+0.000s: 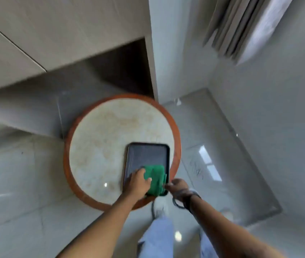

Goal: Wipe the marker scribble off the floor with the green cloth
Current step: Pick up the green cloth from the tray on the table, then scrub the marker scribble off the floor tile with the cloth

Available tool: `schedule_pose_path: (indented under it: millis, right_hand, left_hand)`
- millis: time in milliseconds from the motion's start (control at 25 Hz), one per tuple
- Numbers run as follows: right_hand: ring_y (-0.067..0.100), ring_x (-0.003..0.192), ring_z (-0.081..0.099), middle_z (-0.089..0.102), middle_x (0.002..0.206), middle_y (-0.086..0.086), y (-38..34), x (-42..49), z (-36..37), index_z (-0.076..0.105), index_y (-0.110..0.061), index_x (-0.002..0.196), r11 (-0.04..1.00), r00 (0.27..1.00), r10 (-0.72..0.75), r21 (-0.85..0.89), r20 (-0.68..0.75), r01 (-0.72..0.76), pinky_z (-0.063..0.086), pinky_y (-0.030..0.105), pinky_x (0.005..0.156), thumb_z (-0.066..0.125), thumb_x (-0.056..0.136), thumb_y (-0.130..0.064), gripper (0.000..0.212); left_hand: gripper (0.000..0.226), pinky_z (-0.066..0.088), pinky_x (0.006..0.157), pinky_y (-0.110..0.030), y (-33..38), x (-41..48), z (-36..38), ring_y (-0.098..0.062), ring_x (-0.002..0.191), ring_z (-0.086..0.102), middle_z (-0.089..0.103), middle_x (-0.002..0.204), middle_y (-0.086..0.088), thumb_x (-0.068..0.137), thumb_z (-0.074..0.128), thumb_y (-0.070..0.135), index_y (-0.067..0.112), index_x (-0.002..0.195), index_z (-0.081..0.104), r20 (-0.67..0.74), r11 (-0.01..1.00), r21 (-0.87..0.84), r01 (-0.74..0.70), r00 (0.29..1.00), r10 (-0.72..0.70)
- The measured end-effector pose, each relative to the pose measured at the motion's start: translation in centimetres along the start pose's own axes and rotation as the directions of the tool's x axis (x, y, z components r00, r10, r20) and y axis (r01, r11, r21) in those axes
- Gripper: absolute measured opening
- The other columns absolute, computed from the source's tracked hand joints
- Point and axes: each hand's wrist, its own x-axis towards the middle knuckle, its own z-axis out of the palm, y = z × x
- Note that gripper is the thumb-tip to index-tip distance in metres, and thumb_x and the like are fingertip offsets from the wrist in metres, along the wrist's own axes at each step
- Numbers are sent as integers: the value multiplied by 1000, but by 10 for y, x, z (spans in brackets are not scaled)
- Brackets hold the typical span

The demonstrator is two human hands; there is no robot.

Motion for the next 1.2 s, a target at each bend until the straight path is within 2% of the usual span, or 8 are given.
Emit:
schedule_pose_path:
  millis: [280, 480, 640, 800, 880, 1000, 1120, 1200]
  right_hand:
    - [36, 101, 64, 67, 107, 19, -17, 76, 84, 62, -6, 99, 985, 914, 159, 5, -374, -170, 54, 40, 87, 65, 77, -23, 28]
    - [30, 88, 70, 72, 96, 15, -20, 71, 70, 59, -13, 79, 907, 942, 277, 375, -188, -191, 58, 38, 83, 76, 67, -18, 21]
    - [25, 71, 69, 74, 83, 11, -2, 40, 8, 68, -13, 76, 689, 997, 41, 725, -59, 15, 59, 32, 66, 75, 64, -6, 16]
    - [32, 84, 72, 75, 93, 15, 54, 23, -72, 67, -7, 102, 511, 981, -179, 859, 80, 23, 61, 40, 71, 72, 65, -3, 38]
    - [32, 82, 72, 72, 97, 19, 97, 33, -106, 64, -4, 106, 568, 990, -126, 823, 69, 15, 61, 42, 71, 71, 64, 4, 43]
    - [34, 78, 70, 69, 98, 25, 166, 69, -143, 66, -7, 90, 697, 980, 137, 717, -141, 5, 59, 45, 74, 70, 70, 14, 29]
    - [39, 78, 67, 71, 87, 21, 235, 144, -154, 64, -11, 85, 992, 847, 99, 120, -523, -42, 53, 38, 66, 66, 72, 1, 18]
    - [41, 74, 66, 72, 80, 18, 278, 222, -141, 65, -13, 90, 973, 755, -76, -213, -651, -86, 52, 40, 65, 62, 69, -2, 24]
  left_hand:
    - [48, 53, 92, -46, -40, 77, 68, -32, 105, 64, 66, 117, -15, 78, 72, 29, 7, 118, 60, 1, 897, -401, 189, 979, -206]
    - [11, 57, 77, -43, -32, 66, 58, -24, 74, 66, 75, 86, -15, 73, 77, 21, 13, 76, 70, 127, 673, -679, 292, 951, -283]
    - [8, 60, 68, -36, 12, 31, 29, -24, 76, 71, 76, 80, -5, 79, 73, 22, 16, 84, 71, 255, 455, -843, 287, 958, -131]
    - [12, 58, 64, -31, 82, 7, 47, -16, 73, 71, 75, 88, -7, 84, 70, 20, 16, 95, 67, 320, 512, -823, 247, 946, 58]
    - [17, 53, 54, -18, 115, 6, 84, -6, 62, 68, 71, 83, -5, 83, 72, 15, 10, 96, 63, 304, 573, -791, 213, 951, 66]
    - [40, 52, 73, -25, 140, 18, 165, -16, 83, 64, 62, 95, -5, 74, 81, 19, 13, 105, 57, 299, 701, -682, 211, 954, 4]
    - [64, 46, 96, -35, 137, 72, 256, -27, 114, 56, 56, 125, -6, 70, 77, 38, 17, 124, 50, 249, 949, -306, 71, 969, 8]
    - [75, 39, 105, -39, 123, 137, 321, -31, 125, 48, 50, 134, -10, 71, 73, 45, 14, 131, 44, 166, 997, -24, -68, 984, 71]
